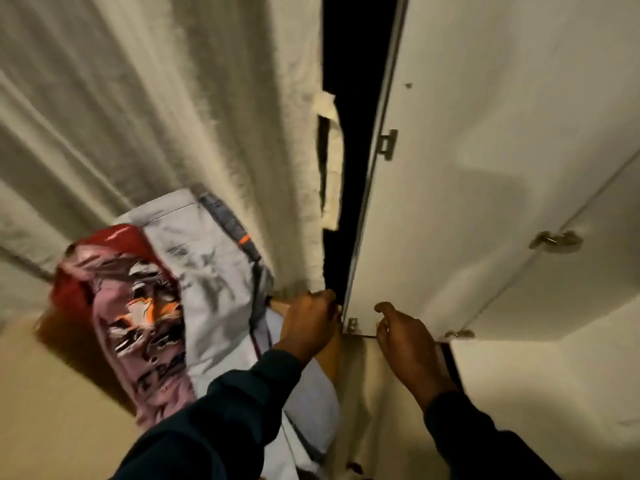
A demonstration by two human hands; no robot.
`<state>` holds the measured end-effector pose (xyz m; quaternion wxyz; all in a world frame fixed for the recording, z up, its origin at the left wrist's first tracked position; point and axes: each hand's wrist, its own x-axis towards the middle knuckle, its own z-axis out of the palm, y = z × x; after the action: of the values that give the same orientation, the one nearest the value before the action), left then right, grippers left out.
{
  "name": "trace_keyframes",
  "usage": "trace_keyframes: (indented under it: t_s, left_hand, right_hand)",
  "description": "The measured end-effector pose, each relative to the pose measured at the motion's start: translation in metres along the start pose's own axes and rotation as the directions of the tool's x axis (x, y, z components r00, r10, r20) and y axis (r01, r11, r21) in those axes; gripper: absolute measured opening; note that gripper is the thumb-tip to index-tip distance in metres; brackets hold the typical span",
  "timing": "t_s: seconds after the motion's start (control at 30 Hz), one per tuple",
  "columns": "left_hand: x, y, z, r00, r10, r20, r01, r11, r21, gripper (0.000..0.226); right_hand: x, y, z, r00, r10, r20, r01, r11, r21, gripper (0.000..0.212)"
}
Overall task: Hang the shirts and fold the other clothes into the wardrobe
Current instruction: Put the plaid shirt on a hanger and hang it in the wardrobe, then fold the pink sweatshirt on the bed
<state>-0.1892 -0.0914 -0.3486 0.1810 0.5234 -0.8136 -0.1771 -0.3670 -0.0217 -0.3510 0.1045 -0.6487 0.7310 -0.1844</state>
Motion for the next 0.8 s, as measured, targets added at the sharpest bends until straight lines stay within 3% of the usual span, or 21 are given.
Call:
trace_keyframes:
  t_s: [0.17,0.3,0.6,0.8]
  left_hand:
    - [-0.031,-0.061,-0.028,0.945,-0.314,-0.085,0.314,0.949,-0.019,0.026]
    - [-0.049,-0.090,-0.047,0.846,-0.505,-0.171,0.488,0.863,-0.135,0.027]
    - [-0.037,-0.133,-0.085,0.544,-0.770,-0.333,0.614,0.636,-0.468,0.028]
    - [-0.024,-0.166,-0.105,0.504,-0.791,-0.347,0.618,0.611,-0.495,0.022]
  right_hand:
    - [0.034,-0.058,0.032,0.970,-0.143,0.196,0.149,0.989,-0.013,0.033]
    - [0.056,-0.097,0.049,0.931,-0.215,0.294,0.212,0.976,0.043,0.032]
    - [0.096,-0.129,0.077,0.877,-0.341,0.337,0.290,0.937,0.195,0.028]
    - [0.133,-0.158,0.092,0.873,-0.365,0.324,0.277,0.917,0.286,0.023]
